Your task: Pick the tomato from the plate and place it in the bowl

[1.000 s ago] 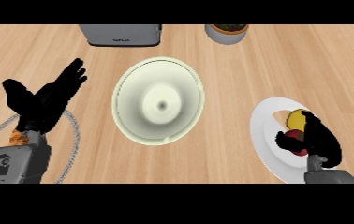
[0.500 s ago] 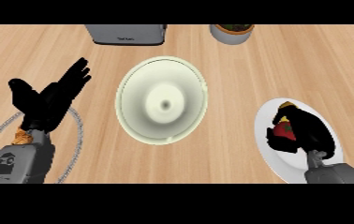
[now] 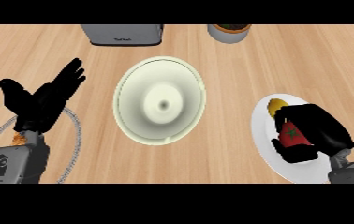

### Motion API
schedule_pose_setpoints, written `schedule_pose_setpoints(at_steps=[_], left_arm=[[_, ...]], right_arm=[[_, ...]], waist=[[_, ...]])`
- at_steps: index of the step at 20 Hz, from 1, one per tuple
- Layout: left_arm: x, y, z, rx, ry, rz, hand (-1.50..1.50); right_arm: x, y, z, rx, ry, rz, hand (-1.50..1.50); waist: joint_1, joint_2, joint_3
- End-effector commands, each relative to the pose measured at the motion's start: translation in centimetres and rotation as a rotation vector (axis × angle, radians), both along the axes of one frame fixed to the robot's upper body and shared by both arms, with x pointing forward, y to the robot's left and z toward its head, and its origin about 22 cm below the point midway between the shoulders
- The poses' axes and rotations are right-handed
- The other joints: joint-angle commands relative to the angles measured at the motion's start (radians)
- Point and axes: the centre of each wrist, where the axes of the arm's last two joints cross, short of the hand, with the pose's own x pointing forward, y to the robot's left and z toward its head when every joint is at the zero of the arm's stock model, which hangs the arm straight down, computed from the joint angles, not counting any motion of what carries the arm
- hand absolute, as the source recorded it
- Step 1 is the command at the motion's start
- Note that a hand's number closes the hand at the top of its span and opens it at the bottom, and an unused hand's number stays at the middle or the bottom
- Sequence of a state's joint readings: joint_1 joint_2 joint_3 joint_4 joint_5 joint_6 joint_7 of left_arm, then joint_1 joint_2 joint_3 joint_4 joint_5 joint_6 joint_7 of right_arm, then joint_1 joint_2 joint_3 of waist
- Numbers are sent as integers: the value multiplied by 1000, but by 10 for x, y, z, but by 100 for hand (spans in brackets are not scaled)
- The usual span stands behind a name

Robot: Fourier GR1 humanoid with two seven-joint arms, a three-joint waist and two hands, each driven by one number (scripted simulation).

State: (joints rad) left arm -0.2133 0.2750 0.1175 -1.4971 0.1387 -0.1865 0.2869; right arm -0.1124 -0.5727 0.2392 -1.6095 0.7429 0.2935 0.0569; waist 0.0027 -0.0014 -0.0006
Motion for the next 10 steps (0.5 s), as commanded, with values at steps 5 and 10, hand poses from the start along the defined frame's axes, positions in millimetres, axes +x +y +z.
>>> schedule_pose_setpoints(at_steps=[5,10], left_arm=[[-1,1,1,-5,-2,3,0],[-4,3,12,18,4,0,0]], right_arm=[[-29,-3,96,-13,-130,127,150],[-56,9,159,9,-200,162,150]], waist=[[-13,-2,0],[-10,-4,0]])
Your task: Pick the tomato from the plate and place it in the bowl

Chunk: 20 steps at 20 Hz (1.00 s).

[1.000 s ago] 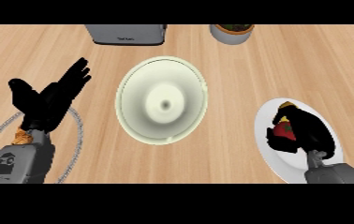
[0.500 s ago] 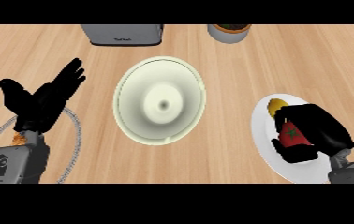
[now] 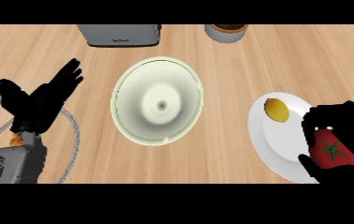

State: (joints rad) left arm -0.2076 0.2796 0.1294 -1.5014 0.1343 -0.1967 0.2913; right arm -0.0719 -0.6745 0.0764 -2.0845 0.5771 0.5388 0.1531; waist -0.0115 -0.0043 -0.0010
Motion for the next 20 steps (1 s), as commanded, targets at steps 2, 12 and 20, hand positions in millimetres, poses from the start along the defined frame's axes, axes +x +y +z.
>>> schedule_pose_setpoints(at_steps=[2,12,20], left_arm=[[-1,-7,1,-2,-8,-13,0],[-5,9,0,1,3,-11,0],[3,-5,1,9,-10,-14,0]], right_arm=[[-23,11,55,-17,-72,25,150],[-11,72,92,209,-32,81,150],[0,161,104,270,-66,63,150]], waist=[[5,2,0],[22,2,-1],[26,2,-1]])
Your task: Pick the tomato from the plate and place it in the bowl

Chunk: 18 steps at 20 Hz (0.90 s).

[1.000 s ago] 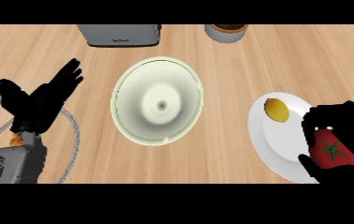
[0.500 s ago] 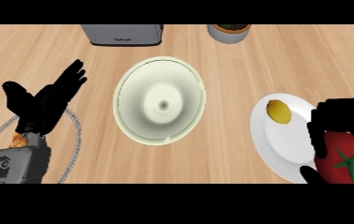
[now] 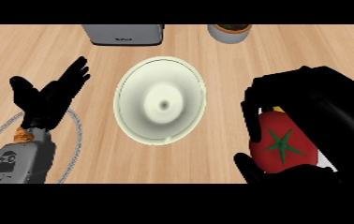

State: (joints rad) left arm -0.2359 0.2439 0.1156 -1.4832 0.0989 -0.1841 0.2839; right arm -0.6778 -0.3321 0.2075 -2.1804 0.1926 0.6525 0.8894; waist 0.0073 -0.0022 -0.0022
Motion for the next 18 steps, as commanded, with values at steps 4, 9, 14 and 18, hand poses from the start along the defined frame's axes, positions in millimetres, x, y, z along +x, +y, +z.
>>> schedule_pose_setpoints(at_steps=[4,9,14,18], left_arm=[[-11,-22,-13,-6,10,-16,0],[-18,0,-12,-3,1,-21,0],[5,2,5,0,-11,-28,0],[-7,15,-4,-8,10,-15,0]], right_arm=[[29,78,10,13,-17,-49,150],[51,122,-15,2,-24,-72,150],[104,139,-37,-7,2,-129,150],[130,145,-69,37,32,-166,150]], waist=[[10,2,1],[14,4,1],[16,9,1],[25,9,1]])
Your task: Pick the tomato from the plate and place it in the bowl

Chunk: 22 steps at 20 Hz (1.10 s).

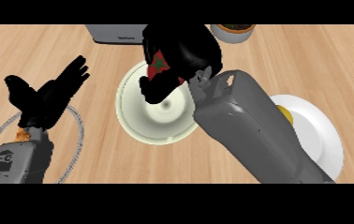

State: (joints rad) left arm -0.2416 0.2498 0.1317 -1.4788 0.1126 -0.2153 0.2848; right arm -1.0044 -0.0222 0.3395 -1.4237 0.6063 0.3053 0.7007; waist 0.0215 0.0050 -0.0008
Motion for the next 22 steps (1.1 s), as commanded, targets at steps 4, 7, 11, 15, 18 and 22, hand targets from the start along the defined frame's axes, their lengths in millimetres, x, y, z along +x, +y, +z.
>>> schedule_pose_setpoints(at_steps=[4,7,11,15,18,22], left_arm=[[-5,-9,-6,-3,-3,-20,0],[-1,-16,2,6,-3,-37,0],[4,-16,7,23,-14,-60,0],[7,-20,9,7,-31,-82,0],[16,-29,7,4,-23,-107,0],[20,-49,10,1,-55,-111,0]], right_arm=[[57,14,-41,36,68,5,150],[61,26,-61,66,106,4,150],[85,19,-77,64,126,11,150],[90,4,-98,230,338,-66,150],[92,3,-103,358,356,-121,-150],[90,3,-115,447,269,-95,-150]], waist=[[20,5,0],[41,7,0],[58,15,0],[80,19,0],[105,28,-1],[121,31,0]])
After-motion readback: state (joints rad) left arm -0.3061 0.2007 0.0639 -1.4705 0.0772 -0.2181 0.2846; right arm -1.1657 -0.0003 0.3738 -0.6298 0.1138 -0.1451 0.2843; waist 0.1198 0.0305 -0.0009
